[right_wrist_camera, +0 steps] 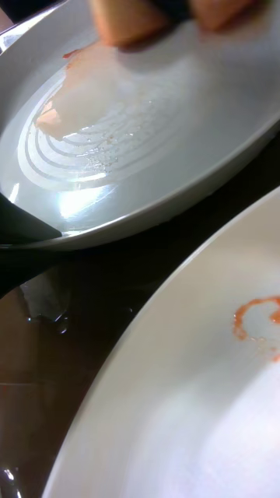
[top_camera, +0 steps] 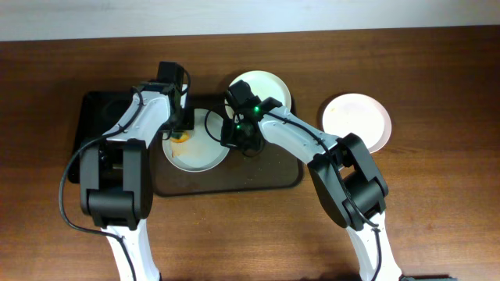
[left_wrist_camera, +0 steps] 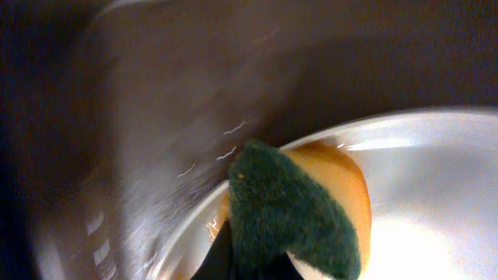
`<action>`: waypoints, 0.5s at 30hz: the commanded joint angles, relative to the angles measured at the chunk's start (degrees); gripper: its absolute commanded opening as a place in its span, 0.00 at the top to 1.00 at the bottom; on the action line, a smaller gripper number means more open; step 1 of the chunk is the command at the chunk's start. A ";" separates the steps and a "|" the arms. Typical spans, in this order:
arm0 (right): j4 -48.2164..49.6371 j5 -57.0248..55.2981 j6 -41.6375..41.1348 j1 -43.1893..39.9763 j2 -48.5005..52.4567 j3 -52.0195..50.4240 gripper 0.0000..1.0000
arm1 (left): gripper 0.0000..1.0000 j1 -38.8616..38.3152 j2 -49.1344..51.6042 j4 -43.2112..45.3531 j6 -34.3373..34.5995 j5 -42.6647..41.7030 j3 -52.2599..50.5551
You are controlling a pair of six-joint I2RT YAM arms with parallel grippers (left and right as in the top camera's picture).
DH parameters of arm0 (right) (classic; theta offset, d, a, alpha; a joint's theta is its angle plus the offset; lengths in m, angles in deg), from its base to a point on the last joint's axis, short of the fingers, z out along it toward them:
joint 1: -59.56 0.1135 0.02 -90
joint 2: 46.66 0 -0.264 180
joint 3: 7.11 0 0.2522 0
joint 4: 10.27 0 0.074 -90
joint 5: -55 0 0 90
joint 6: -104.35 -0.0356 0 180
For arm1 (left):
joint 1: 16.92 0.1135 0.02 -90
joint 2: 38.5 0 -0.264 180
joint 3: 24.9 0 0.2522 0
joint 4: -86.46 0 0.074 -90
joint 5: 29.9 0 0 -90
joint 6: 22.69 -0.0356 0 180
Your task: Clean dirty plates on tray and stack at the side
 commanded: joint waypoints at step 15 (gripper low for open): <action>0.02 0.17 1.07 -0.20 1.01 0.44 0.96 | 0.99 0.63 3.32 -15.96 -14.71 -29.99 -2.10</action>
